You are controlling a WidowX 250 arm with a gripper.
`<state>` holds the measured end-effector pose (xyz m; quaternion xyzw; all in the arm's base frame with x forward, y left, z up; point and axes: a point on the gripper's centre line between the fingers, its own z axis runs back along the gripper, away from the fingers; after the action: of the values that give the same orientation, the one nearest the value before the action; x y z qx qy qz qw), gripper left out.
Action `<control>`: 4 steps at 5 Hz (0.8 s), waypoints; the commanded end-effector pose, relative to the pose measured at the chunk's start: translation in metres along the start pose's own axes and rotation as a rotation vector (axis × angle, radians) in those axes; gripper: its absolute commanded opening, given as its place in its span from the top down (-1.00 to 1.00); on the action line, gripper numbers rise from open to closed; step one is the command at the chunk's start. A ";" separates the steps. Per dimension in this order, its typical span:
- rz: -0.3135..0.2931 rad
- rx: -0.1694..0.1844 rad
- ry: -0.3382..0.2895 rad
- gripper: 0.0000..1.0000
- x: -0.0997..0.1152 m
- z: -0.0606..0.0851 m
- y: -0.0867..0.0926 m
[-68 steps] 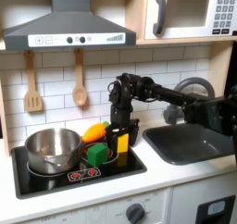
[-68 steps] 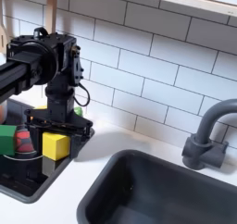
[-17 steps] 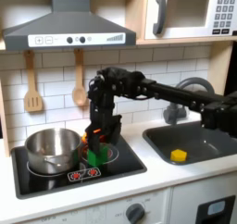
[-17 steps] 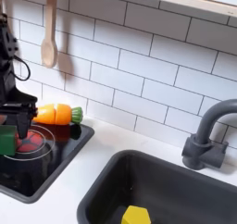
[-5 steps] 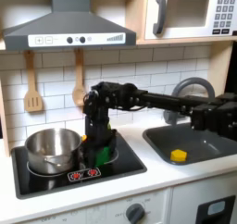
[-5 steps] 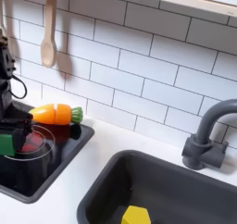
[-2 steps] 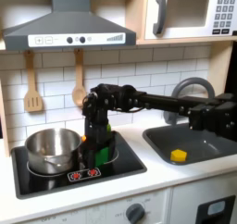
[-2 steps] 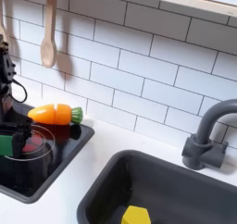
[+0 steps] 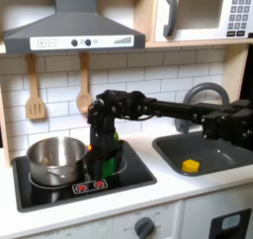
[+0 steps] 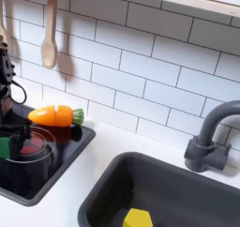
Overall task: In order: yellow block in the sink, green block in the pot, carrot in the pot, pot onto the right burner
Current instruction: 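Put the green block in the pot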
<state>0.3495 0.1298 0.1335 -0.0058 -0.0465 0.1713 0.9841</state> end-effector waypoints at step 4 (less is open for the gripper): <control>-0.018 -0.061 0.002 1.00 -0.013 0.020 -0.013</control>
<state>0.3398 0.1126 0.1526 -0.0345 -0.0519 0.1595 0.9852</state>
